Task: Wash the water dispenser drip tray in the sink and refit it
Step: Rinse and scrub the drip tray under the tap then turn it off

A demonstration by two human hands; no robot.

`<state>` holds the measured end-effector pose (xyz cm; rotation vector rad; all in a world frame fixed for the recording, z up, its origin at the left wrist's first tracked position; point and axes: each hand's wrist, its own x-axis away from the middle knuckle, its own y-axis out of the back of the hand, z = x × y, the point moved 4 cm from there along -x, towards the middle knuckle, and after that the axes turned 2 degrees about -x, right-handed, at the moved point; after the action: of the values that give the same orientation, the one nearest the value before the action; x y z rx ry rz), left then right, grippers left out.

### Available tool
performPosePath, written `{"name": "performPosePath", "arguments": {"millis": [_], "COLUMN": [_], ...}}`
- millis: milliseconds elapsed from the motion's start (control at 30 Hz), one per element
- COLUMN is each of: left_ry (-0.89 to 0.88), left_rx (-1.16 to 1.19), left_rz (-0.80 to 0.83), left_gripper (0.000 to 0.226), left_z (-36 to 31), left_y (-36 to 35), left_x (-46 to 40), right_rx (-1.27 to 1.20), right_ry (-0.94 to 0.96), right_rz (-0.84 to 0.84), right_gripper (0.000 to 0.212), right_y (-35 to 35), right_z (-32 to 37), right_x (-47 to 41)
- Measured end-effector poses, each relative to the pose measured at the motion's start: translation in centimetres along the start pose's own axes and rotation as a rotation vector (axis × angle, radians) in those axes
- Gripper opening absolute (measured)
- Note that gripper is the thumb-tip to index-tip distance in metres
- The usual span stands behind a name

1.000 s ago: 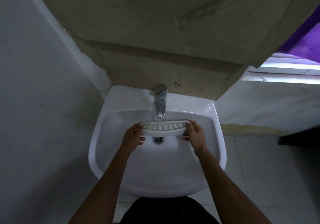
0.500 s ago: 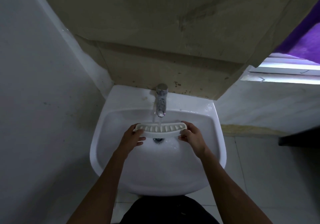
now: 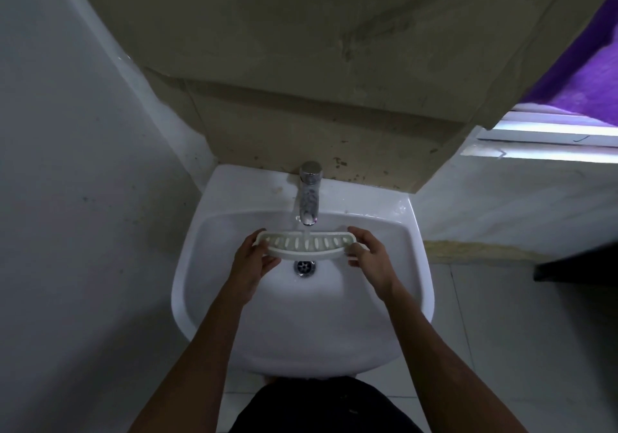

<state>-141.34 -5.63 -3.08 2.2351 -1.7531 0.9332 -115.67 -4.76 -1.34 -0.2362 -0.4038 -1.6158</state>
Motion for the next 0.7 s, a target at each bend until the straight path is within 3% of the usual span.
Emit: {"name": "performPosePath", "arguments": {"millis": [100, 200, 367, 700], "left_ry": [0.001, -0.010, -0.029, -0.044], "left_rx": [0.029, 0.036, 0.036, 0.033], "left_rz": [-0.005, 0.012, 0.043, 0.024], "left_gripper": [0.029, 0.032, 0.035, 0.037], "left_z": [0.1, 0.0, -0.2, -0.2], "left_y": [0.2, 0.3, 0.2, 0.8], "left_x": [0.0, -0.1, -0.2, -0.2], "right_rx": [0.210, 0.267, 0.287, 0.388], "right_ry": [0.157, 0.326, 0.549, 0.634], "right_rz": [-0.120, -0.191, -0.120, -0.010], "right_gripper": [0.032, 0.029, 0.039, 0.037], "right_y": [0.1, -0.6, -3.0, -5.0], "right_z": [1.3, 4.4, 10.3, 12.4], "right_x": [-0.2, 0.1, 1.5, 1.7]}}
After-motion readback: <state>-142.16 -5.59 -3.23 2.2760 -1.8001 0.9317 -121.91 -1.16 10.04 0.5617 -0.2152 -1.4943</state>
